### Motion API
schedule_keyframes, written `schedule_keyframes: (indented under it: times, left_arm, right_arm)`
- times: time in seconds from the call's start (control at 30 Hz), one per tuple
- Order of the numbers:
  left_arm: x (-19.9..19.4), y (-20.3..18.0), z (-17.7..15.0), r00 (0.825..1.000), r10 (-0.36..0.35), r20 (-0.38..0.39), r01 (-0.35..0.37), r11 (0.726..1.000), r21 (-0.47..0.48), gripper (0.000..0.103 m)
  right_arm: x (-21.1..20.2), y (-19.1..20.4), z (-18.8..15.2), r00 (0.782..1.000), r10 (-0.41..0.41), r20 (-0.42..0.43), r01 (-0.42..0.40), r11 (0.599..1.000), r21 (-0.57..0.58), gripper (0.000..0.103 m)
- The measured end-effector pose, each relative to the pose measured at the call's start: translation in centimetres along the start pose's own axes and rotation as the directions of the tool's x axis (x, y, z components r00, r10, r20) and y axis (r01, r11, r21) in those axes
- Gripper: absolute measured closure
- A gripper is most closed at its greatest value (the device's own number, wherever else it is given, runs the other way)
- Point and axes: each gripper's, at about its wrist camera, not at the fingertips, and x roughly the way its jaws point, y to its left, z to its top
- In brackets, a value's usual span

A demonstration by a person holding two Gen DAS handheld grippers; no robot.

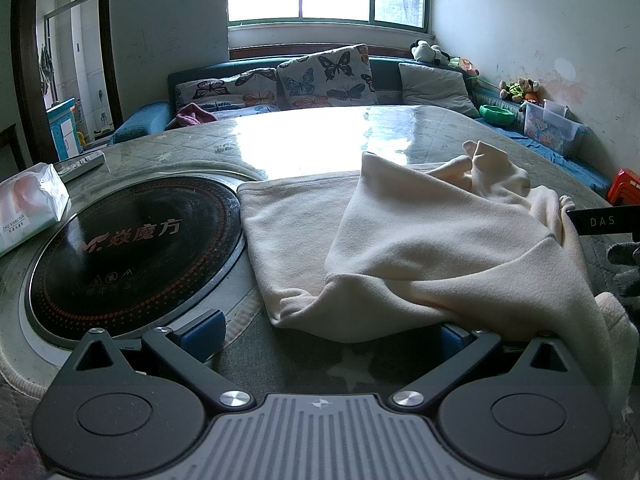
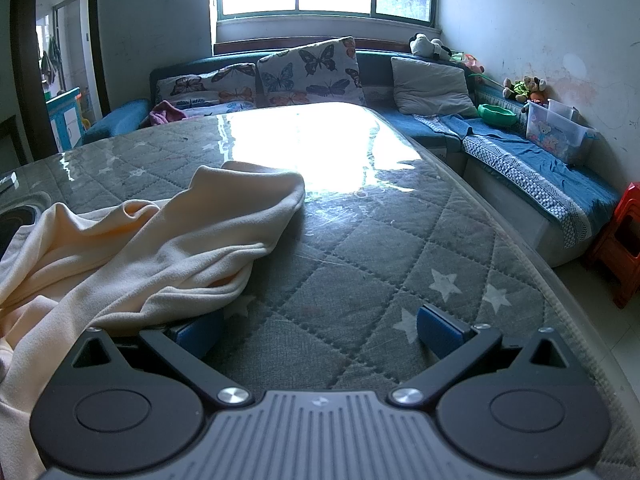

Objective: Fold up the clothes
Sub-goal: 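Approach the crumpled cream sweatshirt with both grippers open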

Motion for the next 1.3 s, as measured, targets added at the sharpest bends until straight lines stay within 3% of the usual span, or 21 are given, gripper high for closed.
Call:
schedule_keyframes:
  times: [0.27, 0.57, 0.83, 1.3]
  left_arm:
    - [-0.2, 0.0, -0.1, 1.000, 0.001, -0.010, 0.000, 1.000, 0.002, 0.000]
    - [-2.1, 0.9, 0.1, 1.000, 0.011, -0.017, -0.012, 0.998, -0.060, 0.000]
    - [-4.6, 1.2, 0.2, 1.000, 0.025, -0.010, -0.026, 0.991, -0.134, 0.000]
    - [-7.1, 0.2, 0.7, 1.000, 0.016, 0.001, -0.015, 0.985, -0.173, 0.000]
  right_arm:
    - [-0.8, -0.5, -0.4, 1.000, 0.004, 0.003, -0.004, 1.000, -0.014, 0.000]
    - [-3.6, 0.3, -1.4, 1.000, 0.024, 0.015, -0.023, 0.998, -0.052, 0.000]
    - [-6.1, 1.3, -1.7, 0.999, 0.044, -0.032, -0.046, 0.997, -0.069, 0.000]
    - [-9.5, 3.4, -3.5, 0.998, 0.048, -0.045, -0.051, 0.996, -0.079, 0.000]
